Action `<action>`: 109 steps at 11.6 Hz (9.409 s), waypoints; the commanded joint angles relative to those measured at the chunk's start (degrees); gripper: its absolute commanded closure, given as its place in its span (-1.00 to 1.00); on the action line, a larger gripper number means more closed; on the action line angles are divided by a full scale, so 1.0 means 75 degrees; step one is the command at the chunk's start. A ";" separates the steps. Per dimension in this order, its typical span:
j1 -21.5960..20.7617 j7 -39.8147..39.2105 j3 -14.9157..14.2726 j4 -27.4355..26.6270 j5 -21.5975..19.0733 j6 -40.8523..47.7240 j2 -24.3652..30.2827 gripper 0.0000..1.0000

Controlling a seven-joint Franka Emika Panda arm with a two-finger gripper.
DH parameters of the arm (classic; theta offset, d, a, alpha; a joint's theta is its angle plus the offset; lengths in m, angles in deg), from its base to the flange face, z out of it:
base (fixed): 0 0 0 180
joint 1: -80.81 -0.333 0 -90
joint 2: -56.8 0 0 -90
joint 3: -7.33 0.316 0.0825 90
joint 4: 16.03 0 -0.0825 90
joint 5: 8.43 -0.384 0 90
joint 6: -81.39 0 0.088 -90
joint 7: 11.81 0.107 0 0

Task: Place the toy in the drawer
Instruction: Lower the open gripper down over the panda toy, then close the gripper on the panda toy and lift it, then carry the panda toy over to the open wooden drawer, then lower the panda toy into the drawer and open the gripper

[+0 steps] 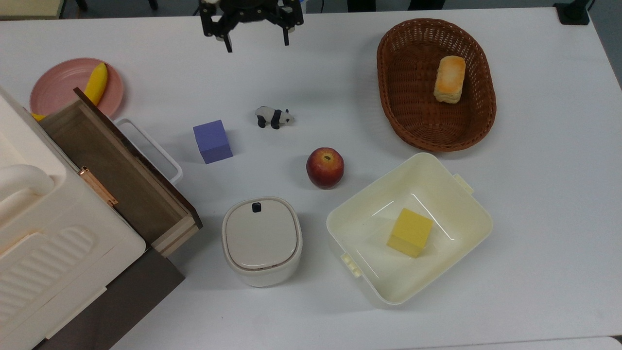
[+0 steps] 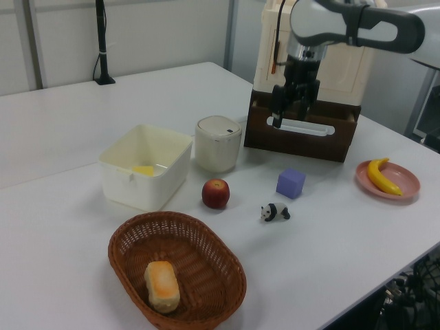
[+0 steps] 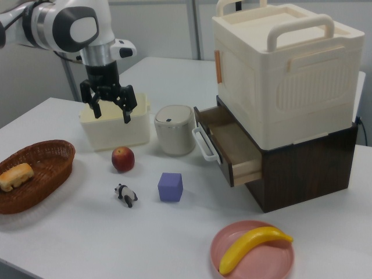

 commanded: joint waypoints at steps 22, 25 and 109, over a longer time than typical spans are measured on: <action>0.1244 -0.4408 0.2114 -0.3307 0.2466 -0.4058 -0.1122 -1.00; 0.1197 -0.4431 0.2114 -0.3319 0.2513 -0.4000 -0.1181 -1.00; 0.1326 0.0303 0.0320 0.1183 0.2947 -0.4120 -0.2716 0.24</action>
